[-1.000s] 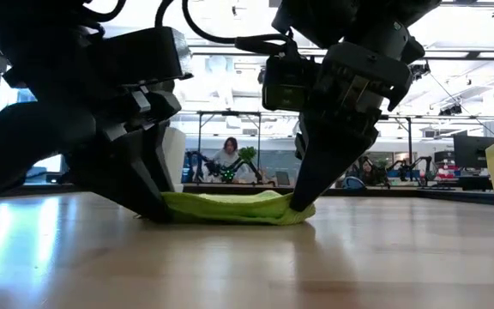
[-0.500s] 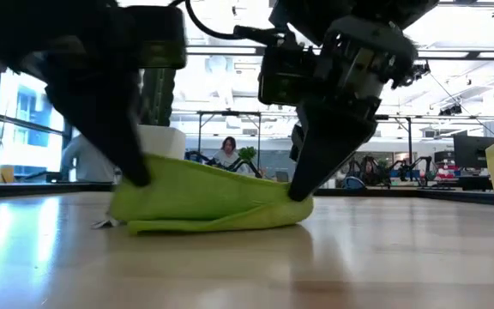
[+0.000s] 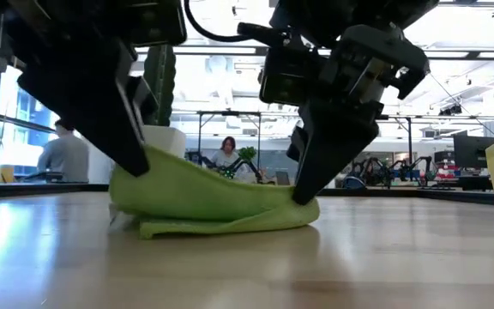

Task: Roll microfiber towels into tight, uniform cylinder then place into a basket
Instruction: Roll the light green towel

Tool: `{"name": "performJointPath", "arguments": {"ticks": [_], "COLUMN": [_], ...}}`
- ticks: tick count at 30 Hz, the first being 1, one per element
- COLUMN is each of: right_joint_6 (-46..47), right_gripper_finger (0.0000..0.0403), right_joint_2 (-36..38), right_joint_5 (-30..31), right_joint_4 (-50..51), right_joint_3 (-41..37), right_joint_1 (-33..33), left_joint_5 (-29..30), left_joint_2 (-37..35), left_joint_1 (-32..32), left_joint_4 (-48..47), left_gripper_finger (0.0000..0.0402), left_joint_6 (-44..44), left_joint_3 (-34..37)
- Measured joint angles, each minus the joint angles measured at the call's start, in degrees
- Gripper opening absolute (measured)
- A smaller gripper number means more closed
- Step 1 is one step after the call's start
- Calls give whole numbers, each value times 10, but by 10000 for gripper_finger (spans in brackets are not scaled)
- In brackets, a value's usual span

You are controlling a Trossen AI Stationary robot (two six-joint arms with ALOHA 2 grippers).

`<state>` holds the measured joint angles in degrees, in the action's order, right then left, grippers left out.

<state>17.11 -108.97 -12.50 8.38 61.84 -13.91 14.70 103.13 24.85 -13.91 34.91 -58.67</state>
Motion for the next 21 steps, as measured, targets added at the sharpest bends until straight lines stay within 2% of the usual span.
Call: {"name": "performJointPath", "arguments": {"ticks": [6, 11, 13, 16, 21], "right_joint_6": [-59, -169, -240, -358, -448], "right_gripper_finger": [94, 137, 141, 141, 141], "right_joint_2": [1, 17, 22, 23, 24], "right_joint_5": [-38, -71, -43, 44, 180], "right_joint_4": [13, 92, 115, 132, 127], "right_joint_3": [0, 13, 14, 12, 11], "right_joint_1": [0, -2, -12, -43, -86], "left_joint_5": [-21, -40, -40, -38, -38], "left_joint_2": [22, 42, 43, 43, 43], "left_joint_1": [-6, -10, -10, -9, -9], "left_joint_4": [35, 71, 75, 77, 65], "left_gripper_finger": [72, 104, 113, 122, 126], "left_joint_6": [-2, -11, -11, -11, 8], "left_joint_3": [-2, -1, -1, -1, -1]}}
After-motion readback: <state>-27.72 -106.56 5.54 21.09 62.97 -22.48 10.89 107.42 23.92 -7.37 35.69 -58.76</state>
